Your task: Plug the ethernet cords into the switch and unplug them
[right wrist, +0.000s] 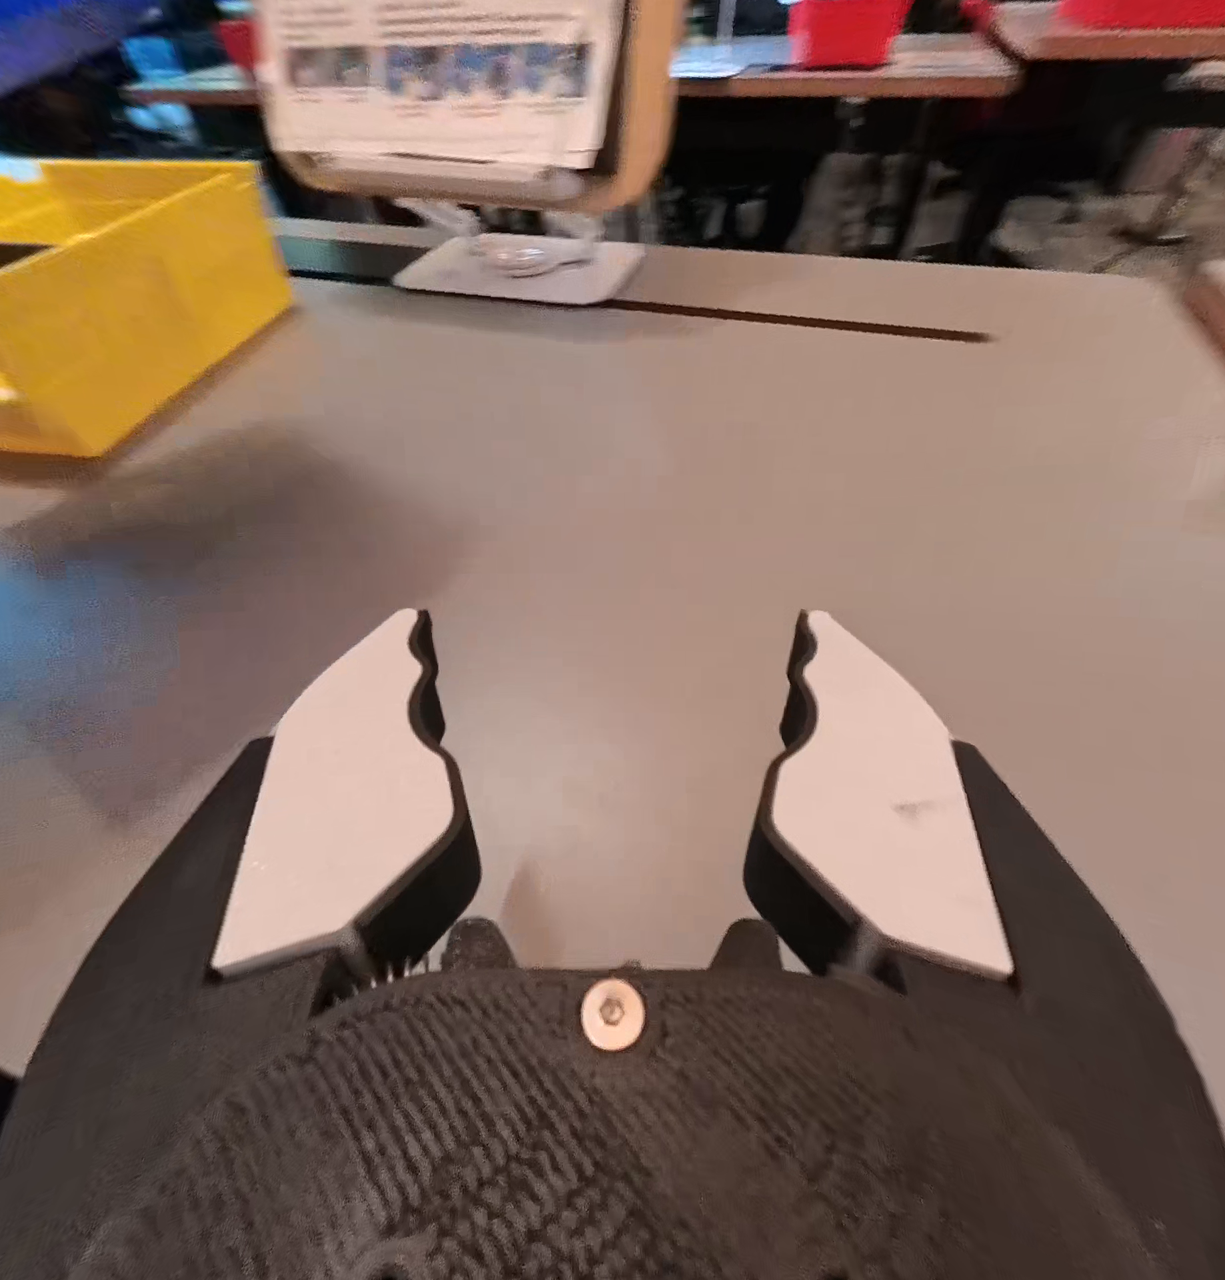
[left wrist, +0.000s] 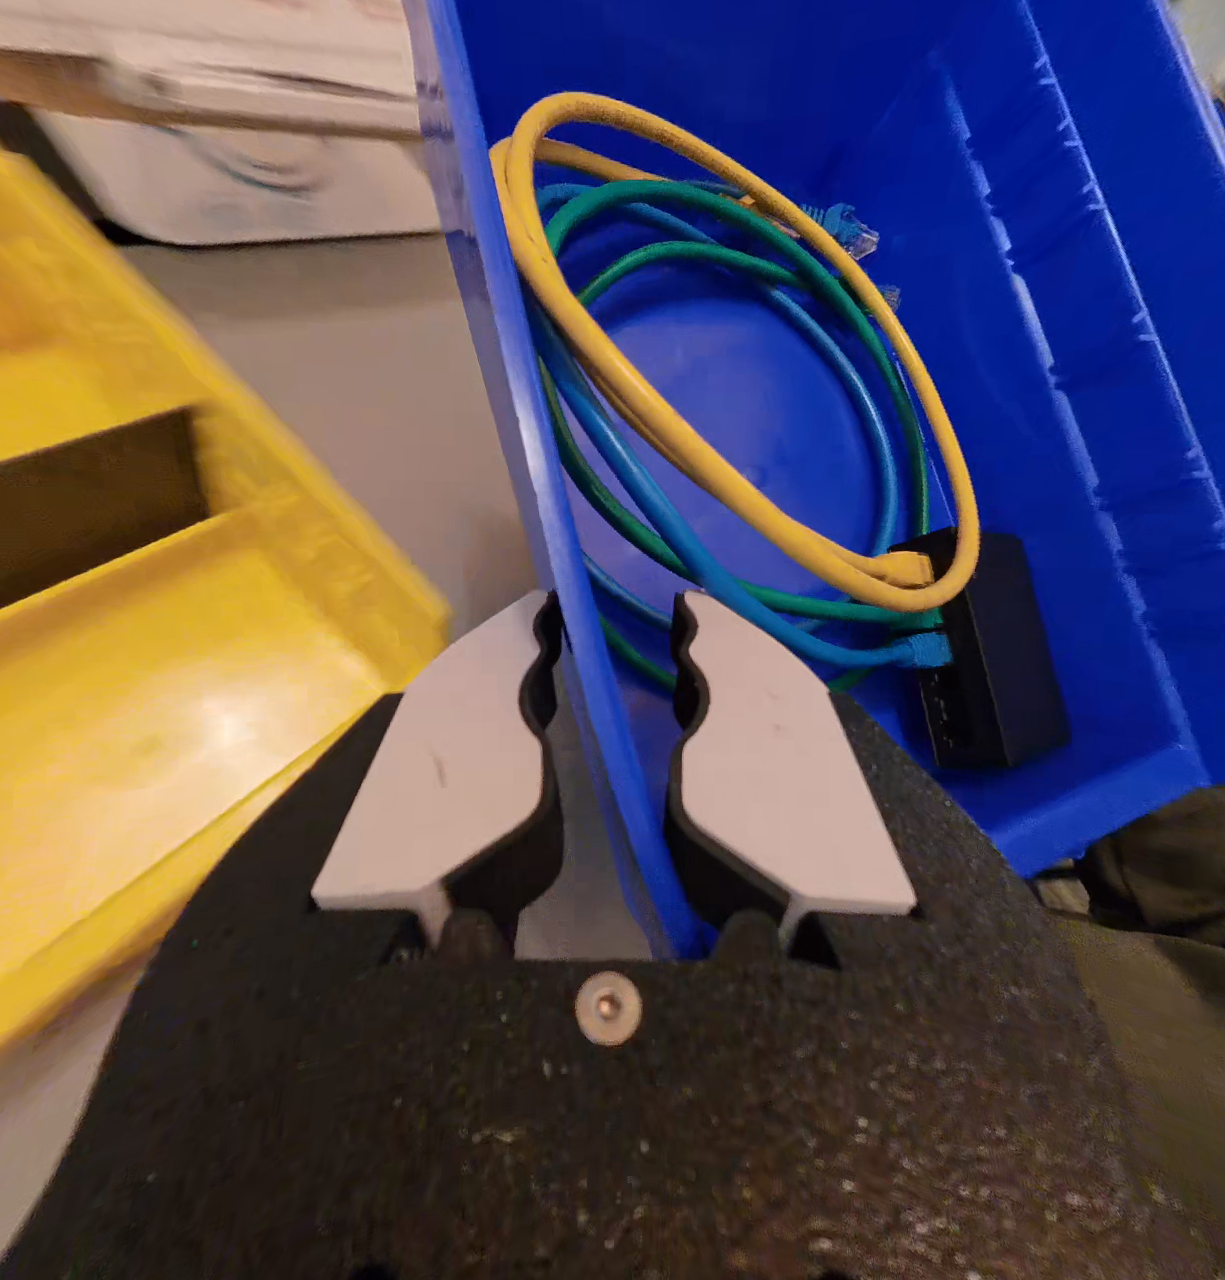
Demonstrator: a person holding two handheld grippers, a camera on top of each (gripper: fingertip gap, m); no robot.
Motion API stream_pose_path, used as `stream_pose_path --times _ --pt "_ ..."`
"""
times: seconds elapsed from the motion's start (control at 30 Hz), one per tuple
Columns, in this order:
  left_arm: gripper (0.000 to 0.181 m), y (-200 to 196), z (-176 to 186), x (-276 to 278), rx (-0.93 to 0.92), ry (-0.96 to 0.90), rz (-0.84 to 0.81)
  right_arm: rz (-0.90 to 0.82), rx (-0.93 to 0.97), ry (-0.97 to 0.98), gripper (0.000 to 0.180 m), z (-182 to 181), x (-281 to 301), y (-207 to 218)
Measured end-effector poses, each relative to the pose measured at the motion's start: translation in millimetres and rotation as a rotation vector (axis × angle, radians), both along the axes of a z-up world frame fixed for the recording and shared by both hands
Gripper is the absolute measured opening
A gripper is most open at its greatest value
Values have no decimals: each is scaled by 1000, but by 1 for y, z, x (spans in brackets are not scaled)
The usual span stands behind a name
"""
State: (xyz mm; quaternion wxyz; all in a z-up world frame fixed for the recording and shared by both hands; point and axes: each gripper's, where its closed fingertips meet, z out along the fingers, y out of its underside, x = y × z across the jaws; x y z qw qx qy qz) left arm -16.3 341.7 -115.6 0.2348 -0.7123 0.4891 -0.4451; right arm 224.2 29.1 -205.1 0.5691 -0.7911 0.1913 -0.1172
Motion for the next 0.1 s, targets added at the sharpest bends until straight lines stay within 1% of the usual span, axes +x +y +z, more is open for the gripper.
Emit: stream_pose_path --times 0.03,0.1 --pt "30 19 6 -27 11 -5 61 54 2 11 101 -2 -15 22" --pt "31 55 14 -82 42 -5 202 158 -5 8 105 -3 -44 67"
